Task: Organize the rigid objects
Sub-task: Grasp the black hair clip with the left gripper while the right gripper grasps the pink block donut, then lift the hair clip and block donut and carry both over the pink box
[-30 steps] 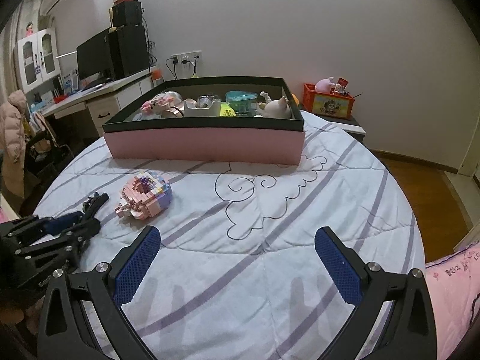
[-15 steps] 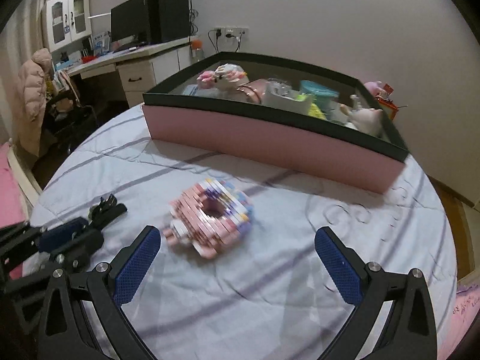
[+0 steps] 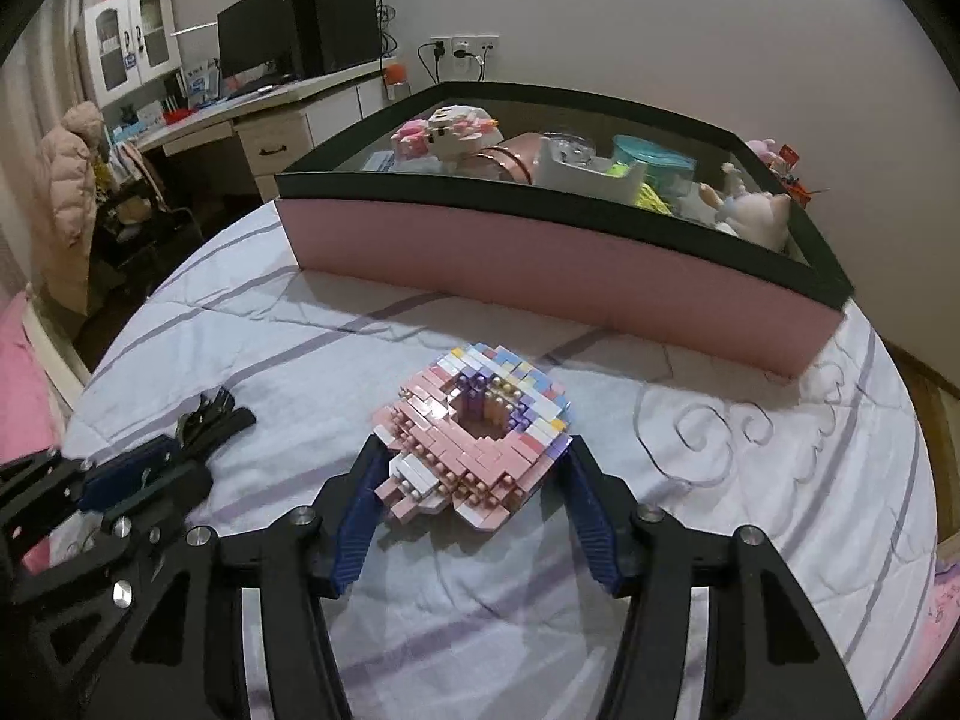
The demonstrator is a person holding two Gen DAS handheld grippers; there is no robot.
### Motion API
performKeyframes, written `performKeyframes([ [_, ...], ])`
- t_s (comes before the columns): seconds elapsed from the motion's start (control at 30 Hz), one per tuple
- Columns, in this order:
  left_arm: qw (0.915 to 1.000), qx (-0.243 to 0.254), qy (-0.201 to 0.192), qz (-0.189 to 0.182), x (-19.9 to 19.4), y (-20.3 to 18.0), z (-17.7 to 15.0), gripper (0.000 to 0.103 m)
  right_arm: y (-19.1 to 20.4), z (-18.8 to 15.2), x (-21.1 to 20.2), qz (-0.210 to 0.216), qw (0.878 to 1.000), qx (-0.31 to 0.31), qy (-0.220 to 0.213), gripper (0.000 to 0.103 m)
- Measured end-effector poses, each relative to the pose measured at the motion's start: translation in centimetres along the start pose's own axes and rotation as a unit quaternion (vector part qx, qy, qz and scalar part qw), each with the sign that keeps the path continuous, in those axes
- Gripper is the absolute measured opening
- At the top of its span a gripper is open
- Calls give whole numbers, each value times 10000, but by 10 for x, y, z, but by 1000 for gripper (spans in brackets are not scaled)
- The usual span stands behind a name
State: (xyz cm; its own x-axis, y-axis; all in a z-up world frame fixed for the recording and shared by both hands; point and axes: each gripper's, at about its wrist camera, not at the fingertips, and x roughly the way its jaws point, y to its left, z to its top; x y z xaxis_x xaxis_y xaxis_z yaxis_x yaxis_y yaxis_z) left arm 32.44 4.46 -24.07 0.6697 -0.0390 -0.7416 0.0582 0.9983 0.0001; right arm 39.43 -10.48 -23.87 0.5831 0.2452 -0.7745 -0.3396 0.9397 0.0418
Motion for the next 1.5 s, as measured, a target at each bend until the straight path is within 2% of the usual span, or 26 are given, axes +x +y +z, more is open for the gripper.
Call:
performKeyframes([
  [0.17, 9996, -51, -124, -267, -6, -9, -1, 19, -20, -19, -25, 138, 9994, 265, -186, 58],
  [0.37, 9969, -177, -270, -719, -17, -23, 2, 19, -32, -39, -52, 83, 9979, 526, -373, 58],
  [0.5, 9975, -18, -359, -610, -28, -36, 7, 19, -38, -45, -68, 114, 9951, 722, -666, 58],
  [0.7, 9959, 145, -818, -362, -62, -51, 22, 19, -31, -41, -96, 20, 9916, 684, -1102, 59],
  [0.9, 9905, 237, -1344, -179, -102, -61, 37, 19, -25, -34, -134, -211, 9842, 639, -1639, 59],
  [1.5, 9729, 321, -2284, -166, -183, -80, 59, 19, -3, -13, -225, -930, 9547, 461, -2790, 59],
])
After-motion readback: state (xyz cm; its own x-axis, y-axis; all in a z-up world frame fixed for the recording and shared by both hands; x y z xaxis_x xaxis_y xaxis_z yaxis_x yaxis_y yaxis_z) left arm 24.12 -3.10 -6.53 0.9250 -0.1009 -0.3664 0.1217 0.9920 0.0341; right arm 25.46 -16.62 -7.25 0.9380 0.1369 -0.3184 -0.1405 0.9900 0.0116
